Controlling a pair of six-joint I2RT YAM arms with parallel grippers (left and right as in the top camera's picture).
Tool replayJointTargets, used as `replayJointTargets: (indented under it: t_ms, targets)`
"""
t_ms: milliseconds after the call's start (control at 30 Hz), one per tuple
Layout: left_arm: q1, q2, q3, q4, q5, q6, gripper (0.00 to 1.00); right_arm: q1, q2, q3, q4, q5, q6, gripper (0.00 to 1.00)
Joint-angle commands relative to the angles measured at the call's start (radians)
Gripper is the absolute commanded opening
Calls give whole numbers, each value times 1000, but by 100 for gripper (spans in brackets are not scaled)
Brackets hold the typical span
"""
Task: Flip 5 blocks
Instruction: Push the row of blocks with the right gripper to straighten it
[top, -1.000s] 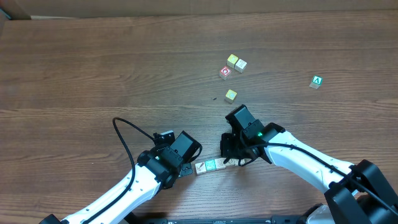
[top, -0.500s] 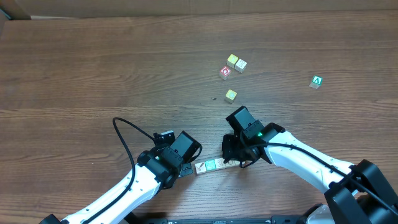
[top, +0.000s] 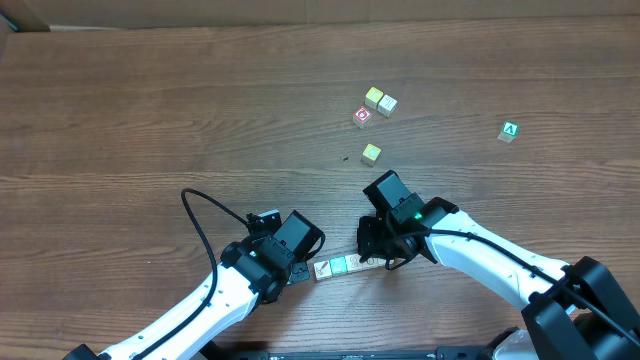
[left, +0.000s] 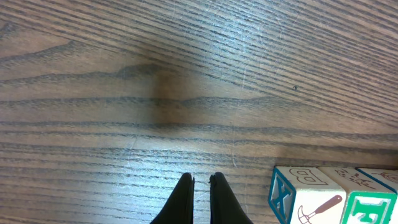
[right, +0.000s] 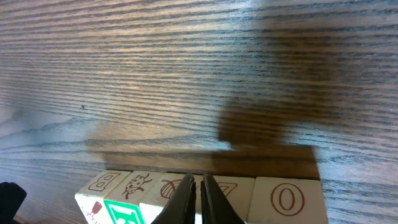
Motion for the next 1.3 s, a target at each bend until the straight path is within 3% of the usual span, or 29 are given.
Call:
replayJointTargets:
  t_ms: [0, 1267]
  targets:
    - [6, -14, 17, 1, -10, 13, 4, 4, 1, -5, 3, 13, 2, 8]
    - [6, -14, 17, 0, 5, 12, 4, -87, 1, 42, -39, 56, -29, 7]
